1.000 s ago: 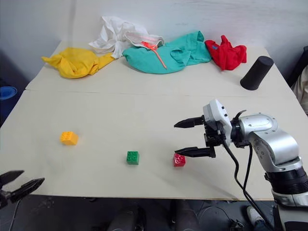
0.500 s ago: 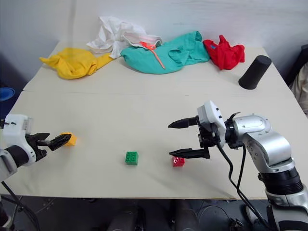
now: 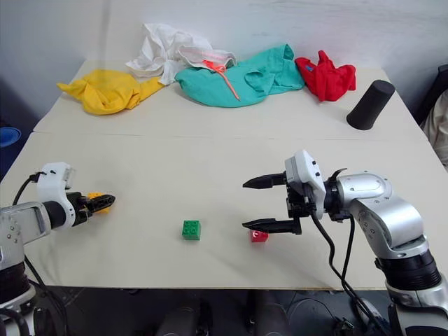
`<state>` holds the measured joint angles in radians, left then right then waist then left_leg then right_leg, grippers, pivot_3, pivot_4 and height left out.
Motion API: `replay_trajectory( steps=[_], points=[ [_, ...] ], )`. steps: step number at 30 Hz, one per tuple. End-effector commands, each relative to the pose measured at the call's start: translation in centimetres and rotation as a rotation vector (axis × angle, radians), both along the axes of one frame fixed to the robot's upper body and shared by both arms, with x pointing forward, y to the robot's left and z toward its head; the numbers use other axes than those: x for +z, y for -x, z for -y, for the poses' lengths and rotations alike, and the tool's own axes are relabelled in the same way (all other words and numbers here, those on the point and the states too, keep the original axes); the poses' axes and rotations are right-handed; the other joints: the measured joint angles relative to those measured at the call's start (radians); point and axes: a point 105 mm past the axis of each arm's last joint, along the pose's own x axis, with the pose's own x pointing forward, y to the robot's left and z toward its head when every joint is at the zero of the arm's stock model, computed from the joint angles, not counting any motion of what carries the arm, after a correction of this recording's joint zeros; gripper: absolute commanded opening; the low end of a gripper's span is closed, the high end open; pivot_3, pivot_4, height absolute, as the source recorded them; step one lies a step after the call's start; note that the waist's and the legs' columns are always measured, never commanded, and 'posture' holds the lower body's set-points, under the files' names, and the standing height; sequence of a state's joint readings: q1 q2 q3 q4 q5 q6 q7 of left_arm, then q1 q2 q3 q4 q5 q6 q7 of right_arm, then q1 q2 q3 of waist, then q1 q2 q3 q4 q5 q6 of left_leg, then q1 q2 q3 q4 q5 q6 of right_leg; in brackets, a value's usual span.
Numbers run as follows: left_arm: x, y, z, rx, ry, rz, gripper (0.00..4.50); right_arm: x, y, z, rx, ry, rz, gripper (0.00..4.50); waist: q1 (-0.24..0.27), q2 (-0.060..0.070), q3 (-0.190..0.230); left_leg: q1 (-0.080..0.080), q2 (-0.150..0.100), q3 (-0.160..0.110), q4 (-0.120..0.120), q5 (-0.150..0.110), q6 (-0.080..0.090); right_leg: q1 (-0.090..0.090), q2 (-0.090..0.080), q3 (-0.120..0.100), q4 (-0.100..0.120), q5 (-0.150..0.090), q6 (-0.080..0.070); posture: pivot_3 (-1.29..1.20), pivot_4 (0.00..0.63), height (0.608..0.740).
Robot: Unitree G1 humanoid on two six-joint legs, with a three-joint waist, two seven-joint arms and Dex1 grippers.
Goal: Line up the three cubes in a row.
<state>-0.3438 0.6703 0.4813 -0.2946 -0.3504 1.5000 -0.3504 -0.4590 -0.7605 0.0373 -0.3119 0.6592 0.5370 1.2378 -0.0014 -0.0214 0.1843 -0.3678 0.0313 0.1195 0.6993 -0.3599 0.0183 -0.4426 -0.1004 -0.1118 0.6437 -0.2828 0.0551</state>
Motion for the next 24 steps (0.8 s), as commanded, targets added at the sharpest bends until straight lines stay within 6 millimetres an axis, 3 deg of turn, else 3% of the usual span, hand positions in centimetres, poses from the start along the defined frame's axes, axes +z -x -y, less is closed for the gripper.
replay_trajectory(
  steps=[1,2,7,10,12,14,17,24],
  points=[
    [0.4,-0.1,-0.5,0.007,-0.034,-0.002,1.75,0.9,0.6,-0.2,0.018,-0.025,0.034,4.50,0.000,0.000,0.000,0.000,0.000,0.000,0.000,0.000,0.000,0.000,0.000,0.000,0.000,0.000,0.000,0.00,0.150,0.740],
    [0.4,-0.1,-0.6,0.008,-0.039,-0.005,1.52,0.9,0.7,-0.2,0.018,-0.025,0.034,4.50,0.000,0.000,0.000,0.000,0.000,0.000,0.000,0.000,0.000,0.000,0.000,0.000,0.000,0.000,0.000,0.00,0.150,0.740],
    [2.3,-0.6,-0.2,-0.132,-0.079,0.089,1.53,0.8,0.8,0.2,0.018,-0.001,0.025,4.50,0.000,0.000,0.000,0.000,0.000,0.000,0.000,0.000,-0.001,0.000,0.000,0.000,0.000,0.000,0.000,0.00,0.150,0.740],
    [4.2,-0.3,2.6,-0.392,-0.087,0.183,1.53,0.4,1.1,0.8,0.034,0.045,0.018,4.50,-0.001,0.000,0.000,-0.001,0.000,0.000,0.000,0.000,-0.001,-0.001,0.000,0.000,0.000,0.000,0.000,0.00,0.150,0.740],
    [5.2,1.6,5.2,-0.704,-0.127,0.214,1.53,0.1,1.3,1.3,0.042,0.077,0.012,4.50,-0.001,0.000,0.000,0.000,0.000,0.000,0.000,0.000,-0.001,-0.001,-0.001,0.000,-0.001,0.000,0.000,0.00,0.150,0.740],
    [4.5,3.5,6.1,-0.947,-0.177,0.154,1.53,-0.1,1.4,1.6,0.045,0.100,0.007,4.50,-0.003,0.001,0.001,-0.001,0.000,0.000,-0.001,0.000,-0.001,-0.001,-0.001,0.000,-0.002,0.000,0.000,0.00,0.150,0.740],
    [4.0,4.8,6.3,-1.152,-0.209,0.116,1.53,-0.3,1.5,2.0,0.040,0.123,0.003,4.50,-0.002,0.003,0.002,0.000,0.000,0.001,-0.001,0.000,-0.001,-0.002,-0.001,0.000,-0.006,-0.001,-0.001,0.00,0.150,0.740],
    [2.4,3.7,6.1,-1.409,-0.279,0.033,1.53,-1.4,1.8,3.7,-0.038,0.161,-0.012,4.50,0.006,0.003,0.002,-0.001,-0.001,0.002,0.000,0.000,0.000,-0.002,0.001,0.000,-0.005,-0.001,-0.001,0.00,0.150,0.740]
  ],
)
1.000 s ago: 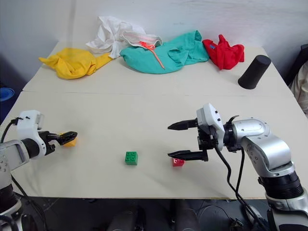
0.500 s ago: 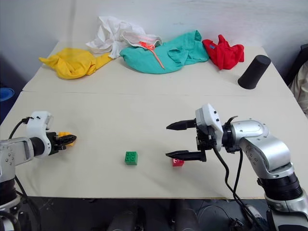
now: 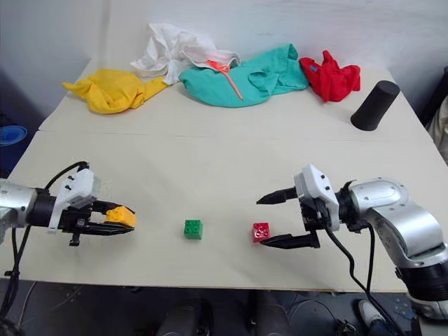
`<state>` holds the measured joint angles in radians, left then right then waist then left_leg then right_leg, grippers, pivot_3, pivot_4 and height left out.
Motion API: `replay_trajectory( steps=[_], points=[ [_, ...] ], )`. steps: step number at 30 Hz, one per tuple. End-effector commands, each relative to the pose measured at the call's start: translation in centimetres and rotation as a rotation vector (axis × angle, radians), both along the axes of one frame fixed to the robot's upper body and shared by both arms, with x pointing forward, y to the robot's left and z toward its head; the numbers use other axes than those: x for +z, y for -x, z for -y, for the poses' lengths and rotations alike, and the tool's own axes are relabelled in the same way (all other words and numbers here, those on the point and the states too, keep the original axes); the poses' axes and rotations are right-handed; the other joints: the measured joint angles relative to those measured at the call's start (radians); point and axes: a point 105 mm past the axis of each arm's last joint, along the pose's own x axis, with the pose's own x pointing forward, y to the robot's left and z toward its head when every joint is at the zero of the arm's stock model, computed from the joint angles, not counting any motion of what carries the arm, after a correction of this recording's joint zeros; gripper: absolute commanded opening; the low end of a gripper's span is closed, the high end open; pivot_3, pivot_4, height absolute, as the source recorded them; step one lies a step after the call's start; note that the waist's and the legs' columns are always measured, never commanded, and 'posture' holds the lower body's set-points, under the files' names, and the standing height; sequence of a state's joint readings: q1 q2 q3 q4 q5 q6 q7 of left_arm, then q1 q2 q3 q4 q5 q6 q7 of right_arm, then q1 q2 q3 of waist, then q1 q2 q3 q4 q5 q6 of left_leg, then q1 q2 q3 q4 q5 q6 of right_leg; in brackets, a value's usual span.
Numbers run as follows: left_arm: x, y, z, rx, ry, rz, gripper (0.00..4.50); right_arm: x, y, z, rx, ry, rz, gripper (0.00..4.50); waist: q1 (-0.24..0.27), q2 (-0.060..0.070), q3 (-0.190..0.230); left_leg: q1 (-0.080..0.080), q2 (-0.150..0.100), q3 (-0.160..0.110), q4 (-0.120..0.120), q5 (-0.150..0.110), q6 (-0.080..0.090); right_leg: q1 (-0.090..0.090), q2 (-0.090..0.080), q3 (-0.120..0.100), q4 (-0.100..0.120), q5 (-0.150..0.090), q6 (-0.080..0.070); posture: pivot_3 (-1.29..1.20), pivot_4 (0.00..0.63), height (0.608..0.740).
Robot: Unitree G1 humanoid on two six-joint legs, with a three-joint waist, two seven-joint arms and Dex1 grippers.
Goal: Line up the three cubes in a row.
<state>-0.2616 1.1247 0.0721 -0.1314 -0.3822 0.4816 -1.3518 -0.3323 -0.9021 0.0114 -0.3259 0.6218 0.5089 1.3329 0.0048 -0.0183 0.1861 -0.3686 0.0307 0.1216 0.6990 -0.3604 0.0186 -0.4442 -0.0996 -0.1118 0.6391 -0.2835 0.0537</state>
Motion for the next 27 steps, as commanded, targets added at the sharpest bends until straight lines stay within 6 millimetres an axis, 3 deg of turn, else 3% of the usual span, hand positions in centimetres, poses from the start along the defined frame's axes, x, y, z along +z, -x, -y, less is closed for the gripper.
replay_trajectory(
  steps=[1,4,8,17,26,27],
  points=[
    [-0.7,0.0,-0.5,-0.142,-0.118,0.009,1.53,1.0,0.5,0.7,-0.029,0.003,0.052,4.50,0.000,0.000,0.000,0.000,0.000,0.000,0.000,0.000,0.000,0.000,0.001,0.000,0.001,0.000,0.000,0.00,0.150,0.740],
    [-1.7,-0.4,-1.3,-0.195,-0.188,0.015,1.53,0.7,1.0,0.7,-0.045,0.004,0.051,4.50,-0.005,0.000,0.000,-0.001,0.000,0.001,0.000,0.000,0.001,0.000,0.002,0.000,0.003,0.000,0.000,0.00,0.150,0.740],
    [-2.1,-1.7,-1.1,-0.239,-0.205,0.061,1.53,0.6,1.4,0.6,-0.069,-0.005,0.054,4.50,-0.004,0.000,0.000,0.000,0.001,0.001,0.001,0.000,0.001,0.000,0.003,0.000,0.003,0.000,0.000,0.00,0.150,0.740],
    [-3.2,-2.3,-0.6,-0.305,-0.224,0.083,1.53,0.8,1.3,0.6,-0.086,-0.008,0.064,4.50,-0.005,0.000,0.000,-0.001,0.001,0.001,0.001,-0.001,0.002,0.000,0.002,0.000,0.004,0.001,0.001,0.00,0.150,0.740],
    [-2.5,-1.6,-1.7,-0.257,-0.219,0.095,4.41,0.3,0.9,1.5,-0.092,0.029,0.066,4.50,-0.006,0.000,0.000,0.000,0.001,0.001,0.001,-0.001,0.002,0.000,0.002,0.000,0.004,0.001,0.001,0.00,0.150,0.740],
    [-2.1,-1.4,-2.1,-0.240,-0.221,0.094,4.46,0.4,0.8,1.9,-0.097,0.037,0.067,4.50,-0.006,0.000,0.000,0.000,0.001,0.001,0.001,-0.001,0.002,0.000,0.002,0.000,0.004,0.001,0.001,0.00,0.150,0.740]
  ],
)
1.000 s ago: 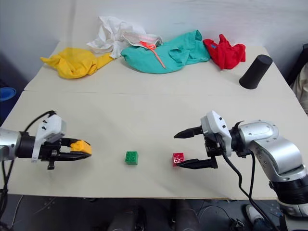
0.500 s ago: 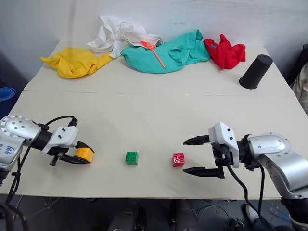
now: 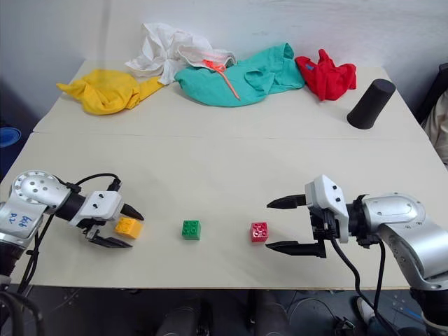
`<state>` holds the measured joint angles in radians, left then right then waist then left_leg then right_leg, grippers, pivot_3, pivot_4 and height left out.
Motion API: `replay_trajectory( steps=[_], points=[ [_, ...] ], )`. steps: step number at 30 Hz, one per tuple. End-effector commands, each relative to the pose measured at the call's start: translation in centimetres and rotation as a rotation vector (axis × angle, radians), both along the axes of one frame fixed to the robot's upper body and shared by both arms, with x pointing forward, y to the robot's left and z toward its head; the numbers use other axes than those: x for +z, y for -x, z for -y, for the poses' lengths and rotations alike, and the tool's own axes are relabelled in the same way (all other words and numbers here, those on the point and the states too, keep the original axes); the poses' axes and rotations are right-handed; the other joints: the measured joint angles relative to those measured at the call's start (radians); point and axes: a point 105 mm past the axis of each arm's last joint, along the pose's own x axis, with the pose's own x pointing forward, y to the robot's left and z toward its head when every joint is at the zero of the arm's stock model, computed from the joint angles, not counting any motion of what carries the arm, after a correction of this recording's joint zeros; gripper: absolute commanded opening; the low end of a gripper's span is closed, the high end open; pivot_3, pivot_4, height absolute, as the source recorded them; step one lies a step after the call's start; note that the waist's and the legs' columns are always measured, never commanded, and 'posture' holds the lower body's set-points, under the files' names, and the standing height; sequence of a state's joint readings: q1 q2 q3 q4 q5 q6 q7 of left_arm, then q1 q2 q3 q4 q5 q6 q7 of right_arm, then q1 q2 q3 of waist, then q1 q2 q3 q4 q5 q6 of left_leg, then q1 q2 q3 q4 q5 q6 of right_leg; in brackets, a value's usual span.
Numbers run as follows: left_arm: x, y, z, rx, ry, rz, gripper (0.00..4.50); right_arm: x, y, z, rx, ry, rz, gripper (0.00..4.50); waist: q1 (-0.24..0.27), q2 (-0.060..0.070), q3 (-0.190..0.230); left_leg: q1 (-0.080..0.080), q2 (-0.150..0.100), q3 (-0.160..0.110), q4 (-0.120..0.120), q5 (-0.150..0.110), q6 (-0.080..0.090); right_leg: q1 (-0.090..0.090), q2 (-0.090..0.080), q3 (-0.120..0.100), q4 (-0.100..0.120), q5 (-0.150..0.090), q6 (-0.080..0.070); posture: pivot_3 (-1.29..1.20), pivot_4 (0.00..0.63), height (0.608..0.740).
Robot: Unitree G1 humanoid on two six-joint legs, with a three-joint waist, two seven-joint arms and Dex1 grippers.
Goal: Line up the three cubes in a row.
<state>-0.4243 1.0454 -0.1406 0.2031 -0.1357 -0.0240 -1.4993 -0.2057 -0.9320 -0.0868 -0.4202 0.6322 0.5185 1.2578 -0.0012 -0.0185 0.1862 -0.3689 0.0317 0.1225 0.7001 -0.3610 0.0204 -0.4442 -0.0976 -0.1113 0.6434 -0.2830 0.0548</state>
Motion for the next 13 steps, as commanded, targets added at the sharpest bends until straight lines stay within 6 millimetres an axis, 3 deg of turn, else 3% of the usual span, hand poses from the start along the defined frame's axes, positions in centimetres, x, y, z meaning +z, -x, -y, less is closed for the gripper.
replay_trajectory(
  steps=[1,8,13],
  points=[
    [1.8,0.4,-1.2,0.042,-0.001,0.037,4.46,0.5,-0.2,1.1,-0.004,0.032,0.036,4.50,-0.001,0.000,0.000,0.000,0.000,0.000,0.000,0.000,0.000,0.000,0.000,0.000,0.000,0.000,0.000,0.00,0.150,0.740],
    [7.3,3.6,-4.2,0.217,0.081,0.059,4.46,1.2,-0.5,6.1,-0.040,0.113,-0.001,4.50,-0.002,0.000,0.000,-0.001,0.001,0.000,0.000,-0.001,0.001,0.000,-0.001,0.000,-0.001,0.000,0.000,0.00,0.150,0.740],
    [8.7,5.8,-4.3,0.284,0.139,0.062,4.46,0.9,-0.2,7.1,-0.022,0.126,-0.037,4.50,-0.002,0.000,0.000,0.001,0.001,0.000,0.000,0.000,0.001,0.001,-0.001,0.000,-0.006,0.000,0.000,0.00,0.150,0.740]
  ],
)
